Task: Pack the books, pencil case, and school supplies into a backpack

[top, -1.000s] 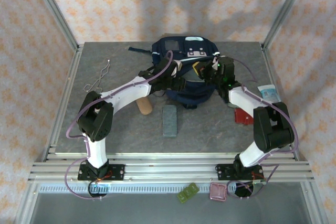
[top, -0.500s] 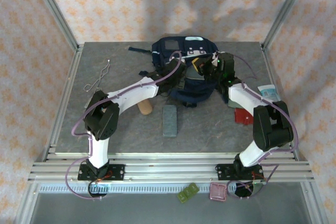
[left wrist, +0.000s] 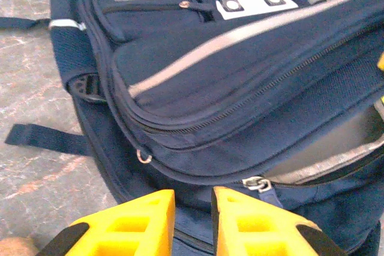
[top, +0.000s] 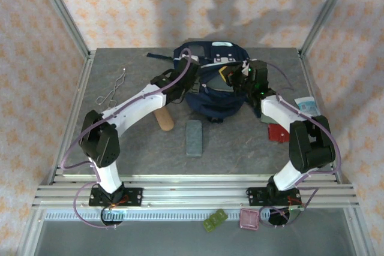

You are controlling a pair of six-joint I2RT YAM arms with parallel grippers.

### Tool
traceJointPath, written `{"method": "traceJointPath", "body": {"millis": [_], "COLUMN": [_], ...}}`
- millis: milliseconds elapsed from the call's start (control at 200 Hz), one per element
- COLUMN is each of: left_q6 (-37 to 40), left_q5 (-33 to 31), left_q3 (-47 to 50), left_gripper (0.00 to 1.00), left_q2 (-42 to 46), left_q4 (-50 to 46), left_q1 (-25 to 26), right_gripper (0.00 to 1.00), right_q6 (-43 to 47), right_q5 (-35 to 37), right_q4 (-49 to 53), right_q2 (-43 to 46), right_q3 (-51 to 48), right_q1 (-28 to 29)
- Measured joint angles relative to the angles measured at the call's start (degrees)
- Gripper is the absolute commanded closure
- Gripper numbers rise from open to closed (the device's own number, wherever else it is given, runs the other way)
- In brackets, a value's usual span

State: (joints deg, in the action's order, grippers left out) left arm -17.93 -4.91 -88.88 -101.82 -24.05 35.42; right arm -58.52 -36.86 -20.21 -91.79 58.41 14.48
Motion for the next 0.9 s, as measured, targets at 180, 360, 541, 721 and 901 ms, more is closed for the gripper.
{"method": "traceJointPath", "body": {"millis": [180, 360, 541, 721, 901], "left_q6": [-0.2, -1.3, -4.3, -7.8, -9.6], "left_q5": [4.2, 7.8, 6.5, 1.9, -0.7], "left_q3": [0.1, 0.4, 0.4, -0.3, -2.3], "left_gripper": [0.49, 0.44, 0.42, 0.49, 0.49], "left_q2": [-0.4, -1.0, -4.6, -7.7, -9.5], "left_q4": [-0.4, -0.2, -0.2, -0.2, -0.2], "left_q1": [0.0, 2.1, 4.3, 4.5, 4.5], "right_gripper": [1.00, 1.00, 1.00, 1.00, 1.00], "right_q6": [0.0, 0.0, 0.0, 0.0, 0.0], "right_q5": [0.0, -0.7, -0.9, -1.1, -1.1], "right_q4": [0.0, 0.1, 0.3, 1.3, 1.3], "right_q2": [-0.1, -1.6, -2.6, -2.8, -3.0], "right_q3": [0.1, 2.2, 4.7, 5.3, 5.3], "right_q1": [0.0, 0.0, 0.0, 0.1, 0.4]}}
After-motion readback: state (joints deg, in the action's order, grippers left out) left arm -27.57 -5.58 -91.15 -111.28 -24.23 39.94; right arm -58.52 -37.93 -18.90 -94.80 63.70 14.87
